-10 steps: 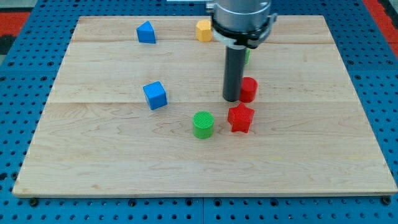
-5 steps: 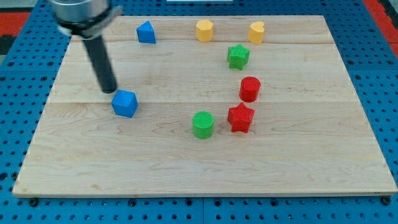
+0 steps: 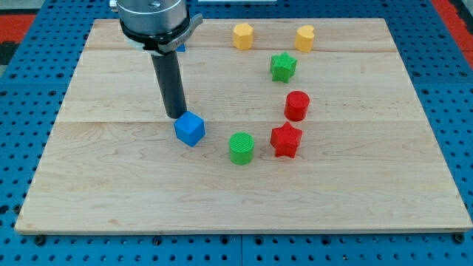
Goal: Slide the blue cube to the top left side of the green circle
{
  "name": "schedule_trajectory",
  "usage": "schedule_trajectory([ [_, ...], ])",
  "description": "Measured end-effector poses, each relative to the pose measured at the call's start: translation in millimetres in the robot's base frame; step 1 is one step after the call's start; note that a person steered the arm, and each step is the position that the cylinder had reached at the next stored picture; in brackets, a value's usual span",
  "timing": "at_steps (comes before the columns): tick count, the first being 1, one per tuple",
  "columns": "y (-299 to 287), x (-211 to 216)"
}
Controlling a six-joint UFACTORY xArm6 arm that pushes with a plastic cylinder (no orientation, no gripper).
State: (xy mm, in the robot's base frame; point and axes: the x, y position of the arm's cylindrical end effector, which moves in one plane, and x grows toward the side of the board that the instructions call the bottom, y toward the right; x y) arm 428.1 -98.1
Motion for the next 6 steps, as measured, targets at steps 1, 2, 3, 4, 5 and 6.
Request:
schedule_trajectory([
  [1, 11, -1],
  [2, 30, 8],
  [3, 12, -8],
  [4, 4, -85],
  [5, 61, -112],
  [6, 126, -149],
])
